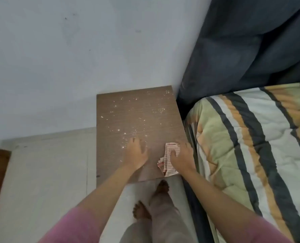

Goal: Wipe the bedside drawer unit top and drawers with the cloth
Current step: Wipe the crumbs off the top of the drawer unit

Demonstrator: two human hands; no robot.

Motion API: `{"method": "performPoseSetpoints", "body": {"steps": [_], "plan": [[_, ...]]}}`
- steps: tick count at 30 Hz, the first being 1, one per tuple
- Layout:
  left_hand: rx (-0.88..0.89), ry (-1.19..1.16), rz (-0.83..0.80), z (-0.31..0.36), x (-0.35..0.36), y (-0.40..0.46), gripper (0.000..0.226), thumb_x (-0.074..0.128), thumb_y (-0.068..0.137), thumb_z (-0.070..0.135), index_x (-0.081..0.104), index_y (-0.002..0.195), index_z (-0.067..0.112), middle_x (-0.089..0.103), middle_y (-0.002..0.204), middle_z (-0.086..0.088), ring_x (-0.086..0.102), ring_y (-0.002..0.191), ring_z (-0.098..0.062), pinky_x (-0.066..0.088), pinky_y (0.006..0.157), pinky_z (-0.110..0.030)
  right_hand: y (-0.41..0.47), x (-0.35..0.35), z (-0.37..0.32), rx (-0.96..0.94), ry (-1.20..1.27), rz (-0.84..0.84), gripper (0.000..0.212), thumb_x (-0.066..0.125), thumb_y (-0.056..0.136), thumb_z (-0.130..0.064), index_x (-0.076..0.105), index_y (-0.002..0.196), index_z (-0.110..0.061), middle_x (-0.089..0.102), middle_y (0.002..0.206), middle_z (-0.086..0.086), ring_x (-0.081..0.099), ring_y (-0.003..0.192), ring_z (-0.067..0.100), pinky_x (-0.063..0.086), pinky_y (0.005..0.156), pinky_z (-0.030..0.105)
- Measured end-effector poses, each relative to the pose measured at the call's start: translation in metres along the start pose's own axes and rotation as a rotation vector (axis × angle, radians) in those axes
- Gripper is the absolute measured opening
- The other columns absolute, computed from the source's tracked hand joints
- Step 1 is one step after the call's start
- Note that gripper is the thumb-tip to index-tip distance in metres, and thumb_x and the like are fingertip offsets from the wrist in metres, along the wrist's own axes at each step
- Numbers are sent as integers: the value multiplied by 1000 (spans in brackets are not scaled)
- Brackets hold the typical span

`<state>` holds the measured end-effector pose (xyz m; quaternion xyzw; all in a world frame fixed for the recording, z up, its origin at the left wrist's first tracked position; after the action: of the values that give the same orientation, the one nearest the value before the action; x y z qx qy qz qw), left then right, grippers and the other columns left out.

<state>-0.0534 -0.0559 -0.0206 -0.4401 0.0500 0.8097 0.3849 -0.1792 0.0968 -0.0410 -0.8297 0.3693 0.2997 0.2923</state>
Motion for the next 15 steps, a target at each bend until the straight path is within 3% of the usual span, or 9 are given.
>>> {"method": "performPoseSetpoints", "body": {"steps": [5, 10, 15], "plan": [[-56, 111, -106, -27, 51, 14, 37, 51, 89, 29, 46, 116, 4, 48, 117, -11, 45, 107, -23, 37, 88, -28, 13, 29, 52, 57, -276, -115, 63, 52, 84, -31, 31, 143, -20, 29, 151, 7, 28, 137, 31, 27, 111, 49], [-9, 141, -170, -43, 100, 36, 49, 53, 87, 32, 40, 126, 6, 39, 133, -12, 38, 122, -26, 37, 102, -35, 30, 67, 90, -143, -571, -295, 77, 46, 84, -54, 10, 149, -32, 0, 159, 5, -5, 146, 27, -1, 112, 58], [87, 255, -215, -46, 131, 47, 59, 55, 85, 34, 34, 134, 8, 23, 148, -18, 19, 137, -35, 22, 113, -50, 41, 86, 115, -276, -623, -316, 81, 37, 83, -70, -1, 148, -40, -18, 156, 6, -17, 143, 34, -5, 109, 54]]}}
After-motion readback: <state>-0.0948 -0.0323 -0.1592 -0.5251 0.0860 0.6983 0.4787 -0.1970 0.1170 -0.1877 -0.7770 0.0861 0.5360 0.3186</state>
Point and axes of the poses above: each hand's wrist, its own y-axis towards the middle knuckle, its own x-axis out of the palm, z = x × y, the point moved 8 cm from there along y, towards the middle knuckle
